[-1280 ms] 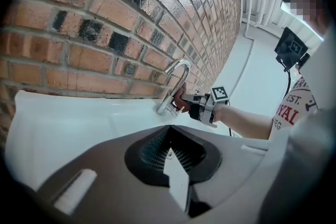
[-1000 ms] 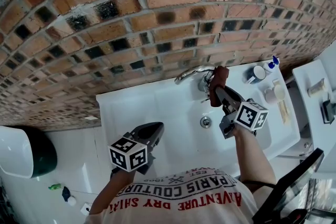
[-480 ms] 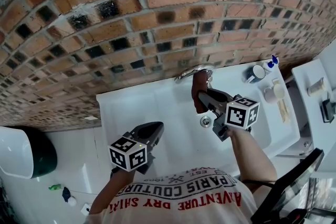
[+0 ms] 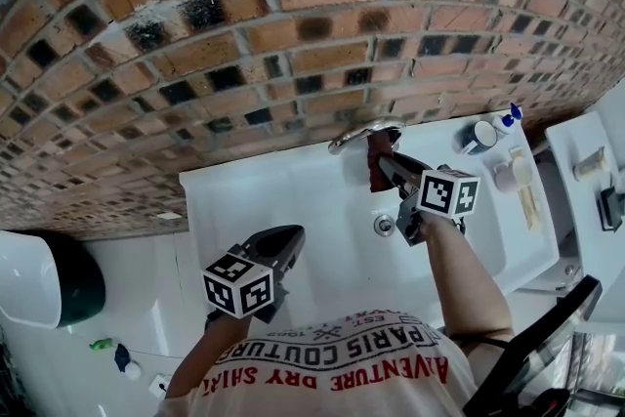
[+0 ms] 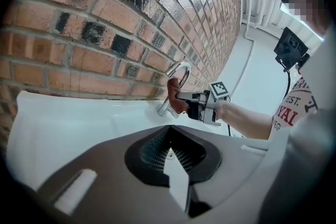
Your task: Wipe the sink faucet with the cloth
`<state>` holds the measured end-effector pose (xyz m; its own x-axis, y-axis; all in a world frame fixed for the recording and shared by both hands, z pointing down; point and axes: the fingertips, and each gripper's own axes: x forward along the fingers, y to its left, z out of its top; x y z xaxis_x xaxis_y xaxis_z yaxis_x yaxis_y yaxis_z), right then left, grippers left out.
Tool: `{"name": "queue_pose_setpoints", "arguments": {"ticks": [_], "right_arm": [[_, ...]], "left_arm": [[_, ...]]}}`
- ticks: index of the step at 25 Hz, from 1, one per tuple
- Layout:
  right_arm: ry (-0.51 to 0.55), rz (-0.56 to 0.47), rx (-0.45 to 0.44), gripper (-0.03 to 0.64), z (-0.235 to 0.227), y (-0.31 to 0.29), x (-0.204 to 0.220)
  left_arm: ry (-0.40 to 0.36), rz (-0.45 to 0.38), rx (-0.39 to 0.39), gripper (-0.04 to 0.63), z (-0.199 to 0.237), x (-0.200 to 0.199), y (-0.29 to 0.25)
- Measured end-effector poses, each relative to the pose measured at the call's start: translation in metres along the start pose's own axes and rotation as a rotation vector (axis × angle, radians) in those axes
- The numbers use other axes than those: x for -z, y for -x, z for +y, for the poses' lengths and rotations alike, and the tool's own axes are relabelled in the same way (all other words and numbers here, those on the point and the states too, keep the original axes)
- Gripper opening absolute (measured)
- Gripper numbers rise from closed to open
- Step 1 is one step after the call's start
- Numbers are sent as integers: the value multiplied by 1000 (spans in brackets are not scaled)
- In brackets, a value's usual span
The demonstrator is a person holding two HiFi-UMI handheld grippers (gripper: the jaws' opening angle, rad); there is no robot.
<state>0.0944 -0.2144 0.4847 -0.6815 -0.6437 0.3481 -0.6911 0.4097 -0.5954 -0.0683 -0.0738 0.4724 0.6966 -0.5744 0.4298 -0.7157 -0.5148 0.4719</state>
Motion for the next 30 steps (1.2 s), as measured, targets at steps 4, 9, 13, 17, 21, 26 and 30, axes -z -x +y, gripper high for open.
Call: {"name": "queue_pose_setpoints", "arguments": {"ticks": [4,9,13,17,21,26,30], "right_arm": [[-13,-1,19,74,-9,-2,4],[-35,-4,20,75,-12,-2,4],[-34,-18,27,75,-10,3,0],[-25,-41,24,74,-4,11,-7],[-2,-80,6,72,10,20,-20],[38,-125,-22,72,30,33,-41],[72,-138,-39,71,44,39,-50]], "left_arm": [[3,1,-4,5,2,1,0],[1,5,-2,5,1,1,0],[-2,3,-6,5,1,0,1],[-6,2,-6,5,0,0,2],[-7,1,-2,6,-1,0,2],[-12,-6,-1,5,-3,-2,4],[-15,-12,2,5,-6,-3,4]]}}
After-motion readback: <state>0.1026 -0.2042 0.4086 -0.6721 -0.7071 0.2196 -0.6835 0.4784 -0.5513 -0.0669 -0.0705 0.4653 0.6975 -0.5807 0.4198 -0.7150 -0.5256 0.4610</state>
